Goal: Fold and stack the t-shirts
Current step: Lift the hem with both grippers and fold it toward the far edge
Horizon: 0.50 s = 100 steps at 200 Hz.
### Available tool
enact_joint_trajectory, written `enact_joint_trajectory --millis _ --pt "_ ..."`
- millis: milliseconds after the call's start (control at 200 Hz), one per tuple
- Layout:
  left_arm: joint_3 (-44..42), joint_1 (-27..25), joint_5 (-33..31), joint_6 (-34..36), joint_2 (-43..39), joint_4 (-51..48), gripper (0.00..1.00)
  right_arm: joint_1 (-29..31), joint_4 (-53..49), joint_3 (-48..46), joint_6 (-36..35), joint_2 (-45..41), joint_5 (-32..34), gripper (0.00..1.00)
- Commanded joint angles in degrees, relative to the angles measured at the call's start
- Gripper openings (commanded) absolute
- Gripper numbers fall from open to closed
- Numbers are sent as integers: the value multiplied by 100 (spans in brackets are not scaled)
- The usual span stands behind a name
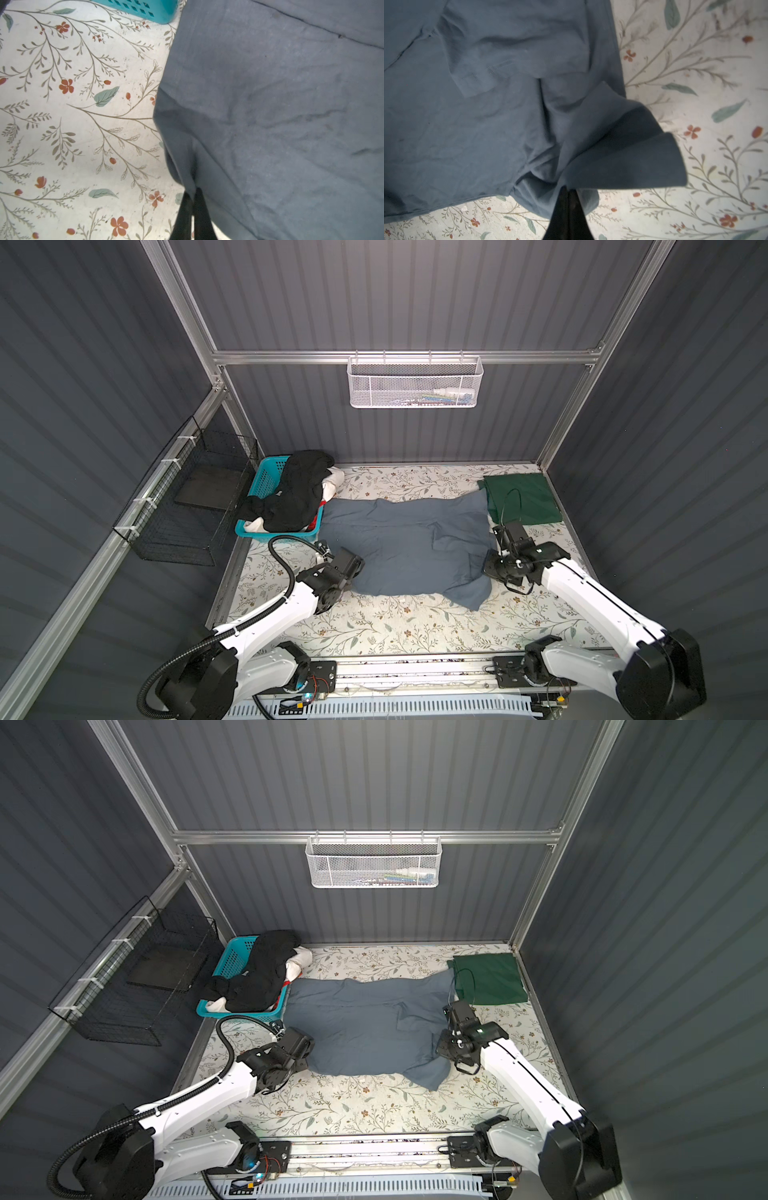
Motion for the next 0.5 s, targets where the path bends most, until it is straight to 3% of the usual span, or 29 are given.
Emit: enact_joint_trajectory --millis 0,495 --pt "243 72 -253 55 220 -28 0 -100 317 331 -321 375 -12 0" --pt "867 803 -6 677 796 160 0 -562 689 1233 -825 1547 -143 0"
